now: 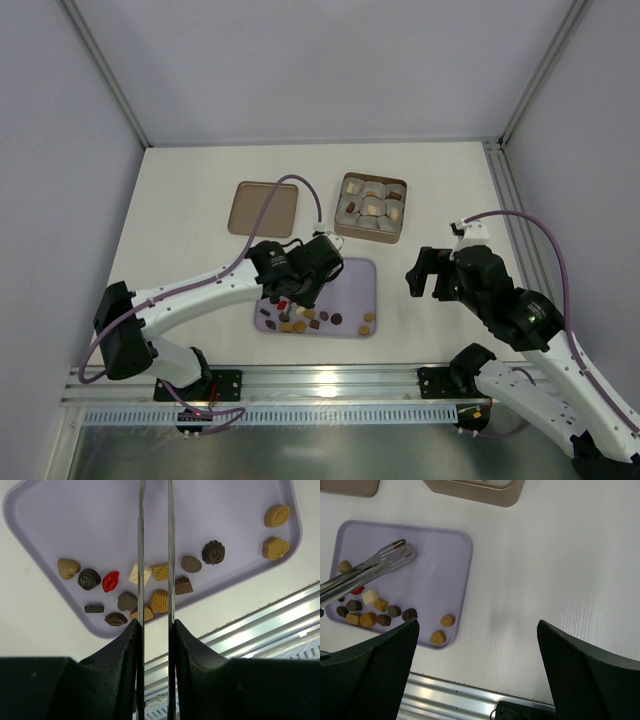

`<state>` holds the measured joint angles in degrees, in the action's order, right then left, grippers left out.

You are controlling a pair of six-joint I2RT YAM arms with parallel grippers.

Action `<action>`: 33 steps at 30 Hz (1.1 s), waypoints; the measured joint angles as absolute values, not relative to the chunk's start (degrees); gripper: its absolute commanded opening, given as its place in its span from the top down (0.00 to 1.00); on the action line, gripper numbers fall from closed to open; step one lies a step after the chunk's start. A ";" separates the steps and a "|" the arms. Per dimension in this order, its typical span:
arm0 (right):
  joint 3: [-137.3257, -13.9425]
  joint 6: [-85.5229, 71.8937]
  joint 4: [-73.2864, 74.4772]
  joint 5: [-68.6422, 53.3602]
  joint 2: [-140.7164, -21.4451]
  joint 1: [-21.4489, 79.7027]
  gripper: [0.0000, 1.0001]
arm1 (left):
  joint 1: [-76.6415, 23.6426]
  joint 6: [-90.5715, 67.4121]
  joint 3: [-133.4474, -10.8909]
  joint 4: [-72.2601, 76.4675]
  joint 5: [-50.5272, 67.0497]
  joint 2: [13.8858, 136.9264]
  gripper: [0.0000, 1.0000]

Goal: Pack the chocolate

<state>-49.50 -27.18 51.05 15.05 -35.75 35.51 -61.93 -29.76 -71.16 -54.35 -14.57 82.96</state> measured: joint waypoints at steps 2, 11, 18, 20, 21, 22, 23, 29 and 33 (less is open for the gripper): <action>-49.50 -27.18 51.05 15.05 -35.77 35.51 0.00 | -61.93 -29.76 -71.26 -54.65 -14.59 82.76 0.72; -49.74 -27.16 51.05 15.07 -36.21 35.51 0.00 | -61.93 -29.52 -74.67 -55.79 -15.00 82.32 0.72; -51.51 -27.07 50.76 15.05 -38.52 35.51 0.00 | -61.45 -28.38 -80.58 -57.14 -15.73 82.87 0.72; -51.96 -26.96 50.70 15.07 -39.20 35.51 0.00 | -60.86 -27.86 -82.72 -57.47 -15.77 83.57 0.72; -52.23 -26.89 50.61 15.07 -39.62 35.51 0.00 | -60.42 -27.59 -83.83 -57.49 -15.79 84.09 0.72; -52.47 -26.87 50.50 15.07 -39.99 35.51 0.00 | -59.92 -27.33 -84.95 -57.47 -15.86 84.71 0.72; -52.56 -26.85 50.37 15.05 -40.25 35.51 0.00 | -59.51 -26.94 -85.78 -57.45 -15.88 85.30 0.71; -52.90 -26.85 49.91 15.07 -41.65 35.51 0.00 | -56.34 -25.45 -90.28 -57.19 -16.10 90.59 0.72; -53.04 -26.85 49.63 15.05 -42.44 35.51 0.00 | -54.57 -24.62 -92.18 -56.73 -16.08 93.97 0.72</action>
<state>-53.04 -26.85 49.63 15.05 -42.44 35.51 -54.57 -24.62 -92.18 -56.73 -16.08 93.97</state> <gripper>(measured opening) 0.996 0.304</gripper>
